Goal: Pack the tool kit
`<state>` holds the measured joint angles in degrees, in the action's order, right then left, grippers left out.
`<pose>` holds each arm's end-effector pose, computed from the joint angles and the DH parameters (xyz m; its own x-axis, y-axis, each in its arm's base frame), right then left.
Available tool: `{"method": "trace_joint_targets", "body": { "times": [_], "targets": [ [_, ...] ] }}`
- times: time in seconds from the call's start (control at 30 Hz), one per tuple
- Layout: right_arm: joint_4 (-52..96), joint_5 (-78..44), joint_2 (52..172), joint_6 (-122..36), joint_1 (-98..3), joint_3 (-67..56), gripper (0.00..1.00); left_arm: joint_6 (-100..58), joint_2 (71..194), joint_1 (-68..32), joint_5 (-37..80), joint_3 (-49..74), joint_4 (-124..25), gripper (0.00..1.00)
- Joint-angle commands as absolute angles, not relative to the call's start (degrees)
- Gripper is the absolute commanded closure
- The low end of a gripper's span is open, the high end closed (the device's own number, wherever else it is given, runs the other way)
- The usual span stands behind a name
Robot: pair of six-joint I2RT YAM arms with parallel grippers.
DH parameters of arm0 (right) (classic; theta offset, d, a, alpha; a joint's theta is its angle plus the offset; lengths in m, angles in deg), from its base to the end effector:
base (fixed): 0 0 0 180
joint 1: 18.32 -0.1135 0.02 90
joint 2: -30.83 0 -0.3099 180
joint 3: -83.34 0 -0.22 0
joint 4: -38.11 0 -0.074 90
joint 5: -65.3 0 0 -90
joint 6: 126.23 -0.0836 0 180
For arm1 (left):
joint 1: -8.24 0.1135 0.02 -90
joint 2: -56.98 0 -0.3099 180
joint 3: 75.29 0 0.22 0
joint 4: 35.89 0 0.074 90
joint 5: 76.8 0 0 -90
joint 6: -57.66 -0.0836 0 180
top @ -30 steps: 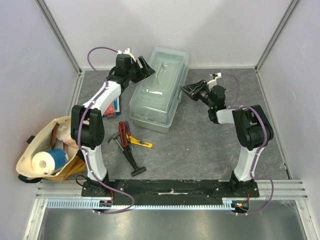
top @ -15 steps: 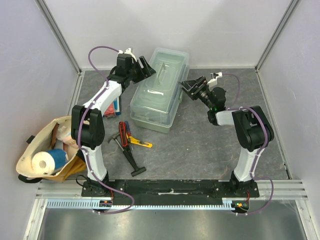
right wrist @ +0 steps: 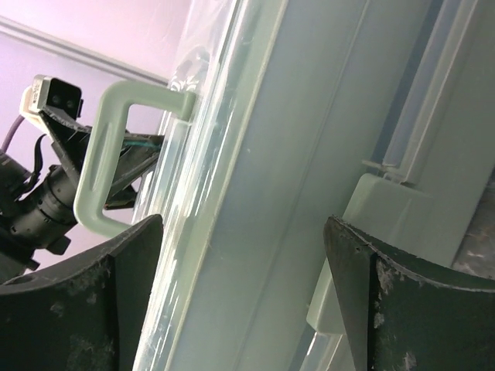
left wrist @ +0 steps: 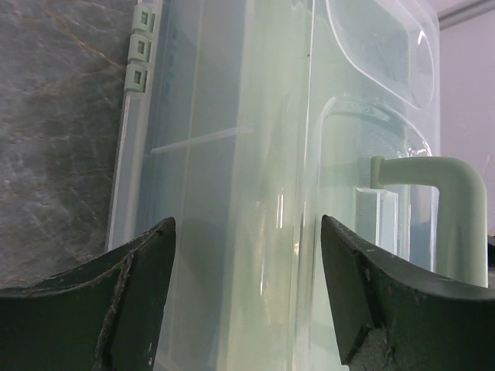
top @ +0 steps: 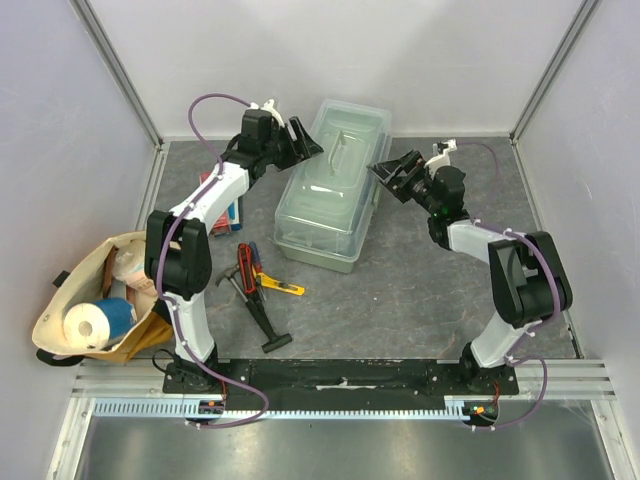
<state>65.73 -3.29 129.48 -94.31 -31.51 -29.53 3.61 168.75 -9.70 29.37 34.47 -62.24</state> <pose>0.3880 0.1223 0.2945 -0.5163 0.6906 -0.5064 -0.2436 0.4485 0.8599 0.4596 -0.1733 0.3203 -0.6764 -0.3737 -0.6347 0.1629 0.7645 -0.6237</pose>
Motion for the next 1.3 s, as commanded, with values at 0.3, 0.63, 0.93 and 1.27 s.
{"method": "trace_joint_targets", "body": {
  "times": [0.3,0.63,0.93,1.27],
  "targets": [
    [60.78,-9.23,121.54,-90.81,-27.55,-41.10,0.06,2.55,172.82,-13.12,36.40,31.59,-77.29,0.26],
    [68.51,-4.67,124.17,-94.33,-24.38,-47.70,0.03,3.08,173.26,-13.21,37.28,32.30,-77.29,0.26],
    [98.71,3.77,137.51,-108.81,-24.38,-48.93,0.02,4.84,173.26,-13.21,40.71,31.77,-75.01,0.26],
    [120.53,4.21,148.69,-123.23,-25.61,-46.04,0.02,7.56,173.79,-13.21,43.78,31.42,-72.99,0.26]
  ]
}}
